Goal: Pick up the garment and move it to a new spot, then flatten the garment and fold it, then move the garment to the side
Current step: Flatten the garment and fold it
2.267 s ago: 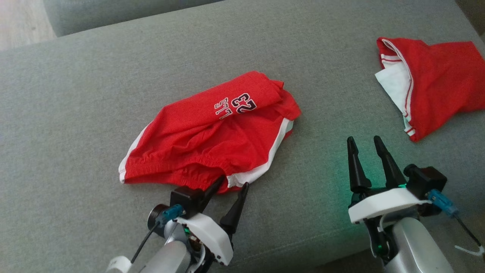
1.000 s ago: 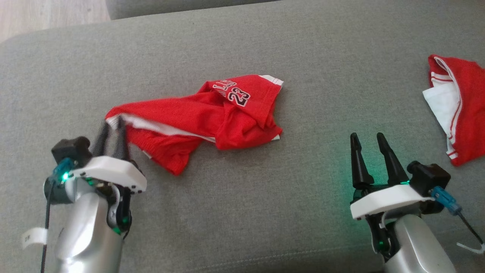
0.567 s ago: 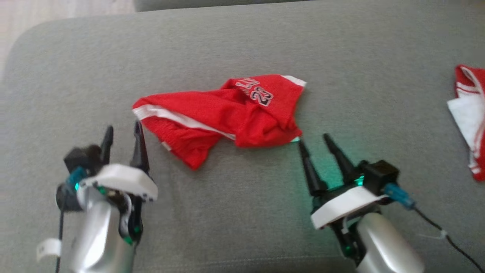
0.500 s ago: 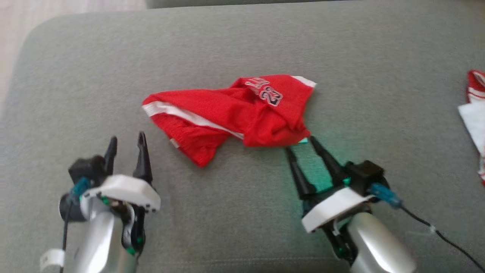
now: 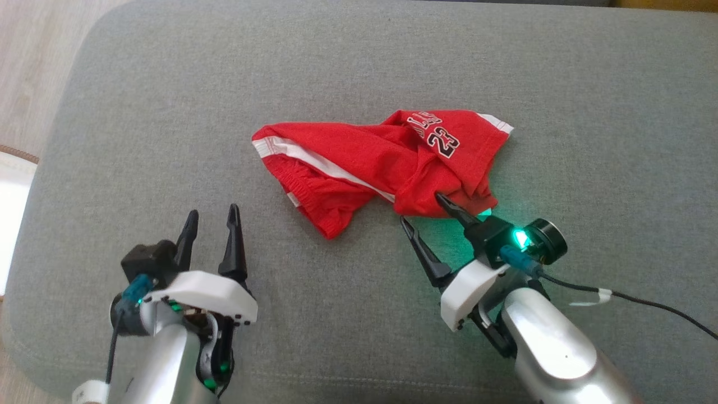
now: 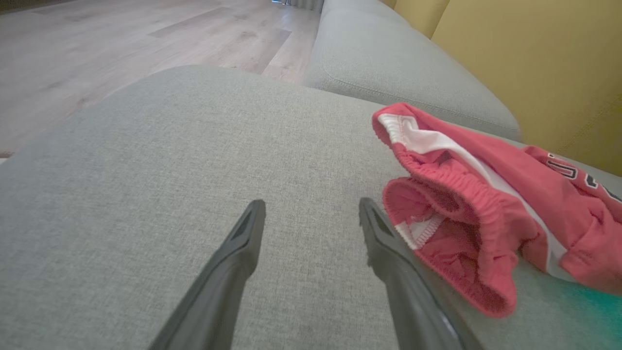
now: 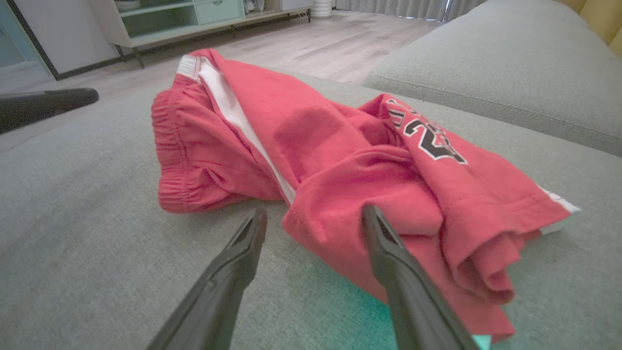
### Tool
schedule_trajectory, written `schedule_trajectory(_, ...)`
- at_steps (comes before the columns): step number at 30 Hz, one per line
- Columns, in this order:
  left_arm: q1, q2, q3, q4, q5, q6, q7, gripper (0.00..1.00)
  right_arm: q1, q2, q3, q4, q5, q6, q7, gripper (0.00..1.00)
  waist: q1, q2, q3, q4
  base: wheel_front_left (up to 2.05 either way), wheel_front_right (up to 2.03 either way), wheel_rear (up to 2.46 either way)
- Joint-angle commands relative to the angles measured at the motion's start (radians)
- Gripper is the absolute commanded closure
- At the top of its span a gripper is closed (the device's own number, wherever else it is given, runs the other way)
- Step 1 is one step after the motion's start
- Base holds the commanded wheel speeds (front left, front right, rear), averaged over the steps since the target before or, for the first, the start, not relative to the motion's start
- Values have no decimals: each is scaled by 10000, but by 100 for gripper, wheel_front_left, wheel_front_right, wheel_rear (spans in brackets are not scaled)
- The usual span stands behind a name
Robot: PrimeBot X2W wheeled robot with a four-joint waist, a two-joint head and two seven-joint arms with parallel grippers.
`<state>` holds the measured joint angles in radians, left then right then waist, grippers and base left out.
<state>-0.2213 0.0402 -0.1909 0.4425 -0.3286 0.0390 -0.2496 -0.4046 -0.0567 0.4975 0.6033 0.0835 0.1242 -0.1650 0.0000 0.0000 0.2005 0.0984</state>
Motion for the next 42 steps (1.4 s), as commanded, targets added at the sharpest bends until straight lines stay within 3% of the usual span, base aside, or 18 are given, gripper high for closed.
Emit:
schedule_trajectory(1, -40, 102, 220, -359, -96, 90, -122, 0, -281, 64, 134, -240, -251, 65, 35, 0, 0, 0, 11, 7, 0, 0, 0)
schedule_trajectory(5, -3, 102, 189, -402, -125, 100, -122, 0, -249, 64, 55, -270, -552, 65, 128, 0, 0, 0, 24, -11, 0, 0, 0)
schedule_trajectory(7, 6, 102, 149, -412, -169, 80, -122, 0, -207, 64, -23, -312, -711, 65, 183, 10, 0, 0, 27, -36, 0, 0, 0)
schedule_trajectory(11, 9, 102, 46, -444, -248, 84, -122, 0, -151, 64, -163, -311, -1018, 65, 352, 53, 0, 0, 32, -70, 0, 0, 0)
schedule_trajectory(14, -13, 101, -40, -445, -288, 101, -122, 0, -148, 64, -237, -279, -1198, 65, 438, 70, 0, 0, 47, -67, 0, 0, 0)
schedule_trajectory(16, -23, 101, -75, -452, -327, 95, -122, 0, -175, 64, -318, -227, -1322, 65, 492, 74, 0, 0, 63, -48, 0, 0, 0)
schedule_trajectory(19, -31, 101, -88, -465, -354, 97, -122, 0, -217, 64, -460, -154, -1403, 65, 508, 100, 0, 0, 84, -4, 0, 0, 0)
schedule_trajectory(30, 189, 101, 38, -456, -354, 67, -122, 0, -425, 64, -625, -799, -368, 65, -153, 100, 0, 0, -29, -147, 0, 0, 0)
schedule_trajectory(36, 257, 101, -126, -516, -358, 54, -122, 0, -437, 64, -1540, -1734, 2085, 65, -423, 100, 0, 0, -25, -343, 0, 0, 0)
schedule_trajectory(42, 105, 101, -416, -495, -366, 18, -122, 0, -858, 64, -3203, -579, 5182, 65, 31, 100, 0, 0, 308, -297, 0, 0, 0)
